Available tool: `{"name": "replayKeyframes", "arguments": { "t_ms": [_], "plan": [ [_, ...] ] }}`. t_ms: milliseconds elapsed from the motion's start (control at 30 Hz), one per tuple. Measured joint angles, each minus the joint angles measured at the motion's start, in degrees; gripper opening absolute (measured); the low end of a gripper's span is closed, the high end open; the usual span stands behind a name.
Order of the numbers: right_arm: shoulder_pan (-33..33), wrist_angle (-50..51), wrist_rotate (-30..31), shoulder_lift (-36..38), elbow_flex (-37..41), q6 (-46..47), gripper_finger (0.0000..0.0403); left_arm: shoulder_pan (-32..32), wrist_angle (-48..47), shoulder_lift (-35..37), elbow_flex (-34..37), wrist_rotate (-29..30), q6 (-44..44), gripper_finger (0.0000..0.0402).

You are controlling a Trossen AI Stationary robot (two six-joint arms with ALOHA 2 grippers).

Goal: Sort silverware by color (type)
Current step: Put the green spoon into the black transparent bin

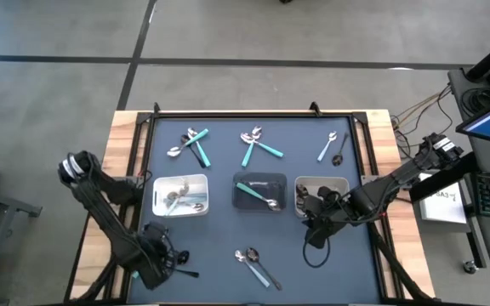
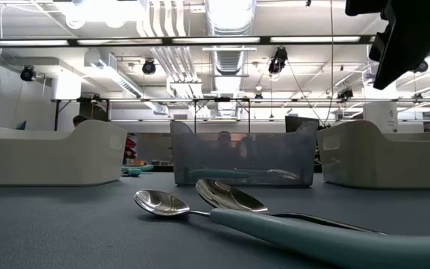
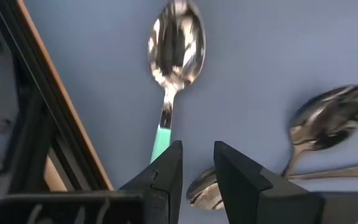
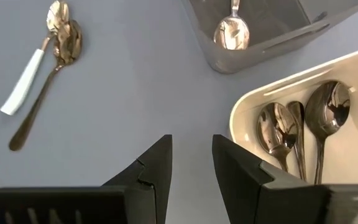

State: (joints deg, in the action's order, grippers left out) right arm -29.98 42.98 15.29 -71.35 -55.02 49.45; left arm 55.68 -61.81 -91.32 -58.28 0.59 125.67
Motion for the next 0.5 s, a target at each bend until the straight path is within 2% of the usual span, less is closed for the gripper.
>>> {"name": "replayKeyframes", "arguments": {
  "t_ms": [233,500],
  "plan": [
    [0.0,0.0,0.0,0.0,1.5,0.0,0.0107,0.0,2.7,-5.9,0.0,-7.2,-0.2,0.0074],
    [0.0,0.0,-0.1,0.0,1.7,-0.1,0.0107,-0.1,3.1,-8.7,0.3,-7.4,3.5,0.0075]
  ]
}}
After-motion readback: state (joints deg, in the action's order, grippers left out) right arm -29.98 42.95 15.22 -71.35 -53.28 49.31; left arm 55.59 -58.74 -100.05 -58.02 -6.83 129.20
